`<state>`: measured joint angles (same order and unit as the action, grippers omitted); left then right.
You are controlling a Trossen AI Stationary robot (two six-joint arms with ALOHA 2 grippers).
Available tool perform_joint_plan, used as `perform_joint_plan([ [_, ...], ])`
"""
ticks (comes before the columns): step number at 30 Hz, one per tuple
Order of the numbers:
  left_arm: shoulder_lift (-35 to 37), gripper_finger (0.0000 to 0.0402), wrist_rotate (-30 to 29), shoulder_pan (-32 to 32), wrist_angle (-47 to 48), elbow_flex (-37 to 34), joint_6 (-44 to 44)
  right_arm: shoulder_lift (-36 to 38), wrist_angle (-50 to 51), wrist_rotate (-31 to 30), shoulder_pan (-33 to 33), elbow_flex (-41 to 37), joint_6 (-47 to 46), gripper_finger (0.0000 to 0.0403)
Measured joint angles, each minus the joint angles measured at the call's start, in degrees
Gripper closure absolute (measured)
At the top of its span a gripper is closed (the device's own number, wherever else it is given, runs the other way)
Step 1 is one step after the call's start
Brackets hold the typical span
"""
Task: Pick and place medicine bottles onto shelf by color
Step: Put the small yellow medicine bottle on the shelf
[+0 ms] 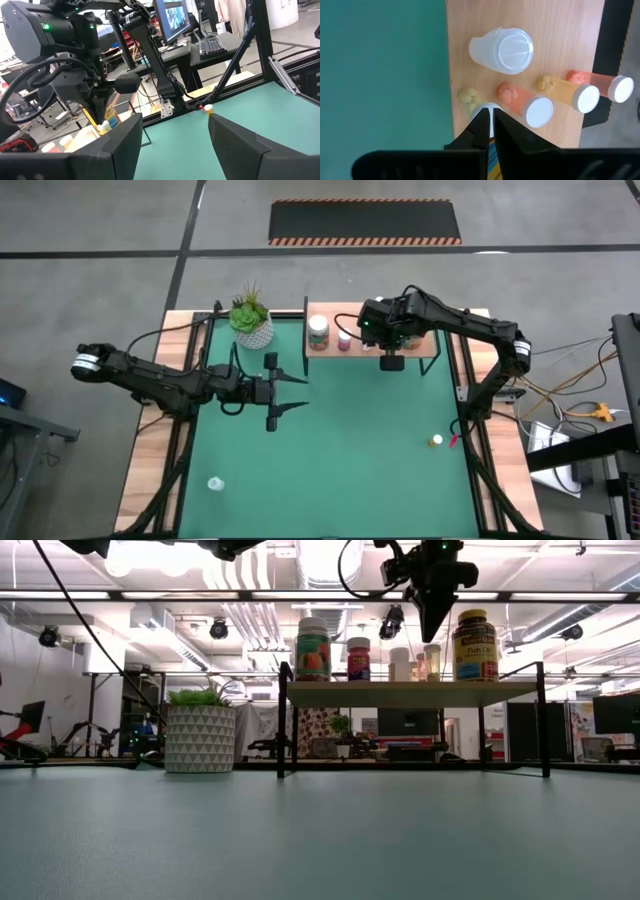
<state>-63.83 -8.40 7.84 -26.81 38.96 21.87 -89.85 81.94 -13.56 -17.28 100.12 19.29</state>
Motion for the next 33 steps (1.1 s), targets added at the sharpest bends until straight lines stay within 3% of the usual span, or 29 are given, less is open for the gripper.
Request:
perform_joint_plan([
  [33,0.00,0.0191,0.02,0.00,-0.29,-0.02,-0.02,-0.89,1.68,-1.53,0.00,-0.02,-1.33,0.0390],
])
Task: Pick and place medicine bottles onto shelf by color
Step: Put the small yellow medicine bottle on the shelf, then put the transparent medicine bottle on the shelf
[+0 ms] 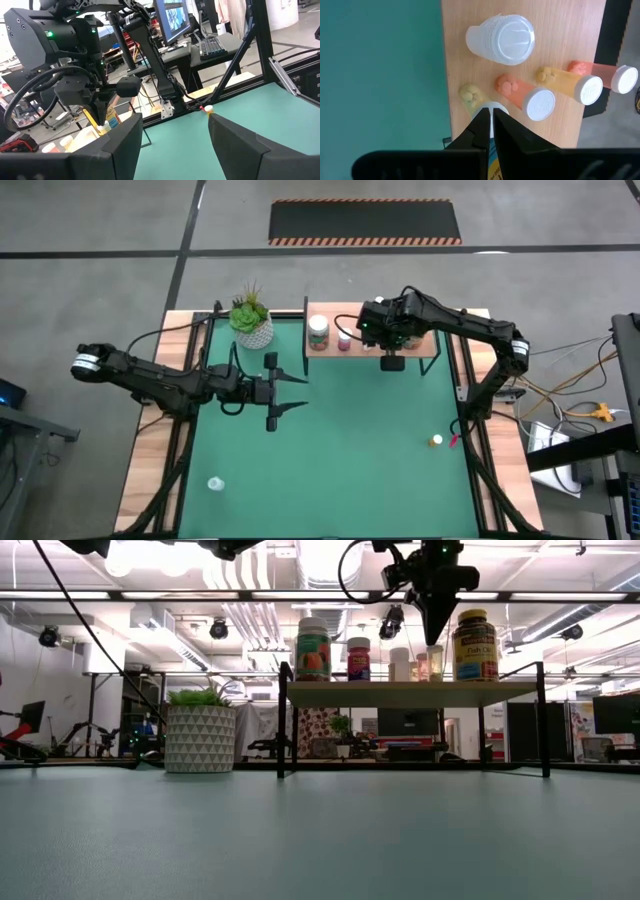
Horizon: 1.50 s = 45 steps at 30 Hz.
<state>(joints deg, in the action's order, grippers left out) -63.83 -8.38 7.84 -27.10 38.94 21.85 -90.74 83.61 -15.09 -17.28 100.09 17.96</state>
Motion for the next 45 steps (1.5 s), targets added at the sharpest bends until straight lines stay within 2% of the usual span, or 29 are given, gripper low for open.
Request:
perform_joint_plan([
  [8,0.00,0.0191,0.00,0.05,-1.21,-0.07,-2.15,3.02,-0.17,1.38,1.70,1.81,-2.14,0.0390],
  [14,-0.31,0.0191,0.33,0.38,-1.00,-0.83,-12.87,9.15,-5.60,6.50,8.54,-0.86,-8.49,0.0390],
  [18,-1.71,0.0191,0.33,2.37,-0.89,-2.57,-19.88,14.99,-17.05,6.58,17.29,-8.41,-8.96,0.0390],
  [22,-3.50,0.0191,0.31,5.31,-0.50,-2.28,-26.28,20.70,-31.89,6.47,25.41,-19.44,-7.03,0.0390],
  [27,-4.18,0.0191,-1.34,8.83,3.04,-0.46,-36.34,25.51,-50.69,6.12,31.52,-33.66,-4.90,0.0390],
  [30,-4.43,0.0191,-4.11,10.54,12.34,0.99,-45.51,27.04,-60.52,6.05,33.71,-41.22,-4.17,0.0390],
  [36,-5.97,0.0191,-6.21,10.72,46.98,13.07,-63.79,27.96,-73.58,6.05,35.54,-51.26,-4.23,0.0390],
  [39,-9.43,0.0192,-3.25,12.01,62.19,18.86,-72.01,27.83,-79.11,6.04,35.82,-54.83,-4.42,0.0390],
  [45,-18.05,0.0192,6.39,17.85,82.94,28.22,-87.14,27.73,-81.06,6.05,35.78,-56.72,-3.47,0.0390],
])
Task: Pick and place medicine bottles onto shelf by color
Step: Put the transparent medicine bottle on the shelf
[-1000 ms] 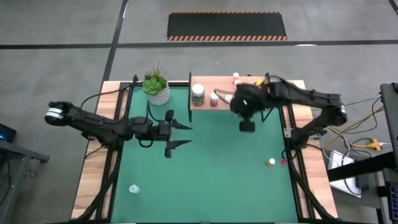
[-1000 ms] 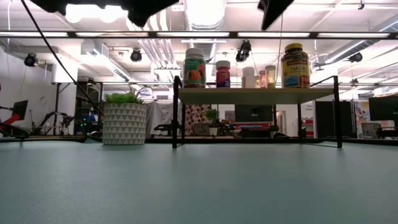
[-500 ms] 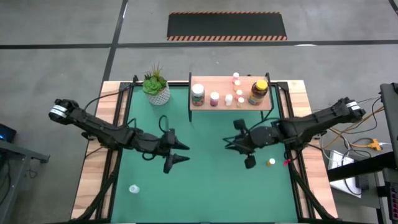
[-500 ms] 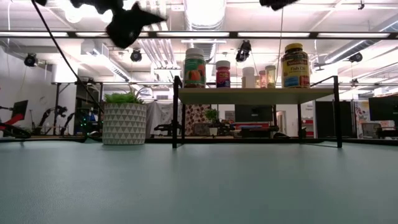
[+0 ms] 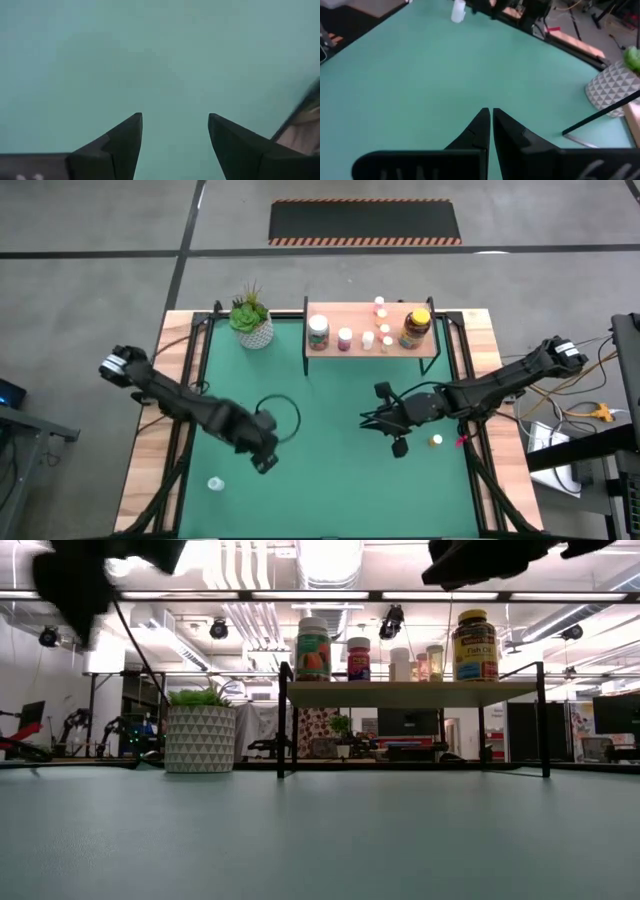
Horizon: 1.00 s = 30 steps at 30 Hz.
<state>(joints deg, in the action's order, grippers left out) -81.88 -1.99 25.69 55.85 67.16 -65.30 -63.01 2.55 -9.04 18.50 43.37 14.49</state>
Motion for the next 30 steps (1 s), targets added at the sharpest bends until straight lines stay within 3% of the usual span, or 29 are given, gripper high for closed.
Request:
perform_joint_plan([
  [4,-5.01,0.0192,4.83,5.34,9.98,3.55,-12.67,0.07,-0.05,0.46,0.03,0.38,-0.22,0.0390],
  [10,-9.15,0.0191,4.99,13.11,17.29,4.84,-32.80,-0.21,0.19,0.46,0.41,0.38,-1.48,0.0390],
  [12,-9.70,0.0191,3.76,14.60,18.08,4.01,-39.21,-0.21,0.18,0.47,1.01,0.38,-1.80,0.0390],
  [14,-10.75,0.0191,-1.35,16.34,18.14,3.65,-44.22,-0.21,0.18,0.48,1.68,0.37,-1.82,0.0390],
  [17,-12.48,0.0191,-10.20,18.27,17.89,3.65,-47.27,-0.21,-0.06,0.48,2.68,0.35,-0.12,0.0390],
  [22,-14.78,0.0191,-19.93,19.17,16.68,4.09,-51.56,-0.21,-1.32,0.50,3.04,0.35,1.14,0.0390],
  [27,-17.79,0.0182,-20.54,19.44,13.55,4.11,-50.93,-1.14,-0.93,0.50,3.13,0.17,-1.45,0.0390],
  [30,-19.29,0.0163,-15.68,19.52,13.77,4.08,-50.89,-1.83,-1.24,0.54,3.18,0.16,-1.40,0.0390],
])
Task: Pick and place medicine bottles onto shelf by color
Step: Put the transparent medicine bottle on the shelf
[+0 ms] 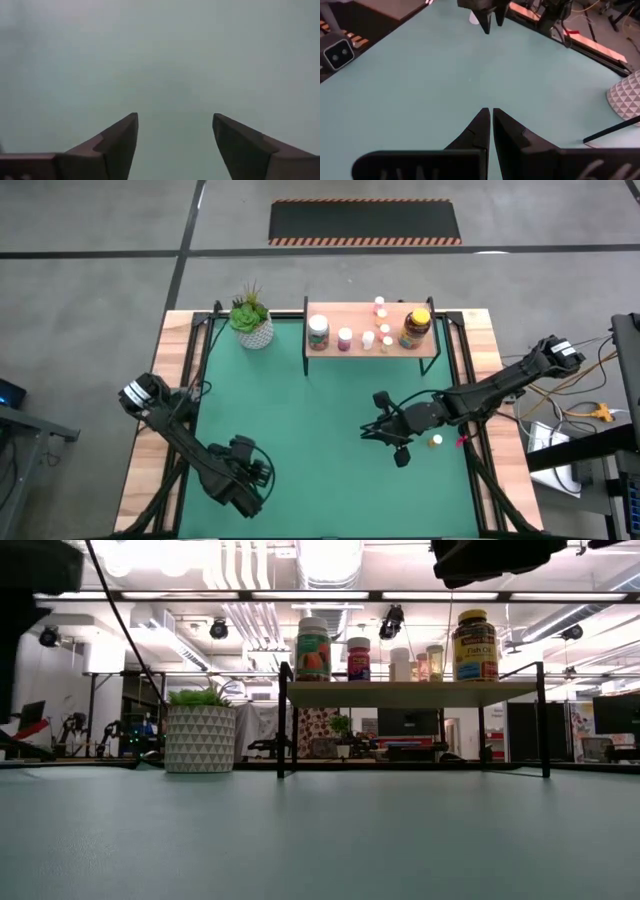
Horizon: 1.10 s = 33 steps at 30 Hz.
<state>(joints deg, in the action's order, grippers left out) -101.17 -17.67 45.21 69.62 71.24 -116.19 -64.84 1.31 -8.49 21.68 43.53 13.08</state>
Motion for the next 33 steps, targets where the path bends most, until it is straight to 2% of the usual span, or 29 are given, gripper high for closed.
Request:
perform_joint_plan([
  [2,-0.15,0.0148,2.70,0.02,0.06,-0.16,0.97,-0.02,-0.15,-0.02,0.07,0.00,0.02,0.0390],
  [9,1.06,0.0114,2.85,0.29,0.11,0.94,3.00,-0.15,-0.38,-0.02,0.07,0.00,0.39,0.0390],
  [16,2.80,0.0111,8.72,3.78,0.16,0.94,1.91,-0.22,-0.34,-0.02,0.07,0.01,-0.32,0.0390],
  [25,2.78,0.0111,9.78,7.30,0.49,0.09,-2.04,-0.22,-0.34,-0.02,0.07,0.00,-0.64,0.0390],
  [29,2.78,0.0111,15.43,7.81,0.53,-0.35,-2.20,-0.22,-0.34,-0.02,0.07,0.00,-0.68,0.0390],
  [33,2.78,0.0111,16.58,9.11,1.36,-0.77,-4.29,-0.22,-0.34,-0.02,0.07,0.02,-0.68,0.0390],
])
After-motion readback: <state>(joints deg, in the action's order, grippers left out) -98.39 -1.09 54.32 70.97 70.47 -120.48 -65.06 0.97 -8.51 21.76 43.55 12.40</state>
